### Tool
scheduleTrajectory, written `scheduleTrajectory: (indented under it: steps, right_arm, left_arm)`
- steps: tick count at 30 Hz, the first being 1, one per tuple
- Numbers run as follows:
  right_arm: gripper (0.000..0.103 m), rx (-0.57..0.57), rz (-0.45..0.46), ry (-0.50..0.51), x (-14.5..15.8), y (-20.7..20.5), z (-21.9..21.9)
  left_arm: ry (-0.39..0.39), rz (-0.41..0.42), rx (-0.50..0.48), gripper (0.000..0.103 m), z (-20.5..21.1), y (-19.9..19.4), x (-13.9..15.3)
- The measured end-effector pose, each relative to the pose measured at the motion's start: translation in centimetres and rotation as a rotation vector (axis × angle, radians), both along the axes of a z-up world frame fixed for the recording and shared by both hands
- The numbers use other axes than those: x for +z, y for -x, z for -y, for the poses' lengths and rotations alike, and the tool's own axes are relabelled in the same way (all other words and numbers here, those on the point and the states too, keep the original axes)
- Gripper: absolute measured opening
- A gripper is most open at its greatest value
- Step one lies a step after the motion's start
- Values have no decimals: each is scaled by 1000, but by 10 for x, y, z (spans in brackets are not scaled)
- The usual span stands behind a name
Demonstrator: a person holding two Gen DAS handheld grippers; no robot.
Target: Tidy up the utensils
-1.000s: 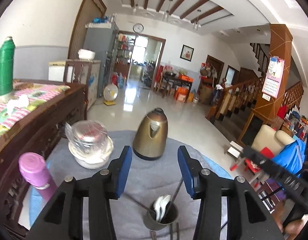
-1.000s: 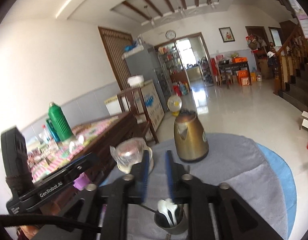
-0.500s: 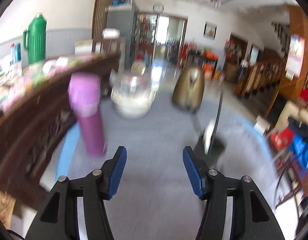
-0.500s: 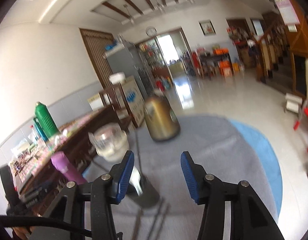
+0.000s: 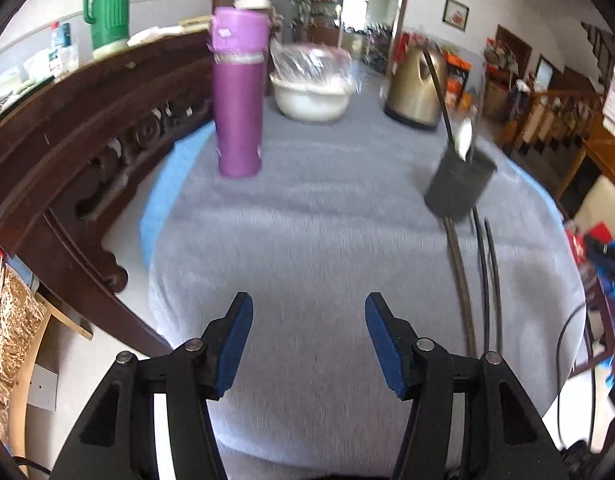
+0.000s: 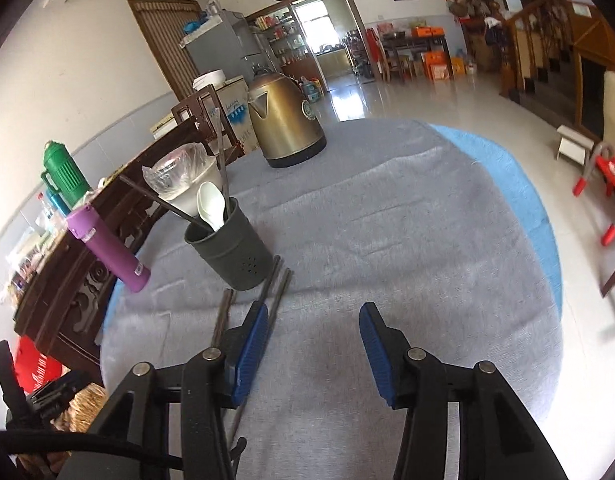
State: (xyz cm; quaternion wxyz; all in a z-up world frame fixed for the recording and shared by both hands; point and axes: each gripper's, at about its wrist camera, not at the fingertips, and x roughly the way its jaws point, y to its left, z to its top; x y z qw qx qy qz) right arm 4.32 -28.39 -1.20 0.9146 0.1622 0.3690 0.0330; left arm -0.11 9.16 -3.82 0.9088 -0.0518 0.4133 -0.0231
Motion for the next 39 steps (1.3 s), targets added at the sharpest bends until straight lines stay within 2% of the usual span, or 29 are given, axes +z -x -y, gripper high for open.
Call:
scheduleTrajectory:
  steps: [5,11,13,14,20,26,30,39]
  right_arm:
    - [51,6,13,-15,3,-6,-12]
    - [51,24,-2,-38,-7,-12,-22]
    - [47,33,4,-54,-10,-12,-23]
    - [38,42,3,-64,-13,-13,-24]
    - [33,70,-37,-124,-27,-21,-28]
    - [27,77,-96,-160,-43,-50,-30]
    - [26,95,-114,-139,-50,-71,-39]
    - [26,86,-122,-166,-63,-108,-41]
  left_arm:
    - [16,45,-4,64,7,-8,10]
    - [44,-25,-58,64,31,-21,-10]
    - [51,-30,-82,64,40,-25,-12]
    - [48,-29,-98,64,47,-29,-11]
    - [40,18,-188,64,80,-49,-3]
    - [82,-40,-235,64,102,-81,-16]
    - [85,-78,-251,64,114,-101,-26]
    - [27,-137,-317,63,145,-128,-51]
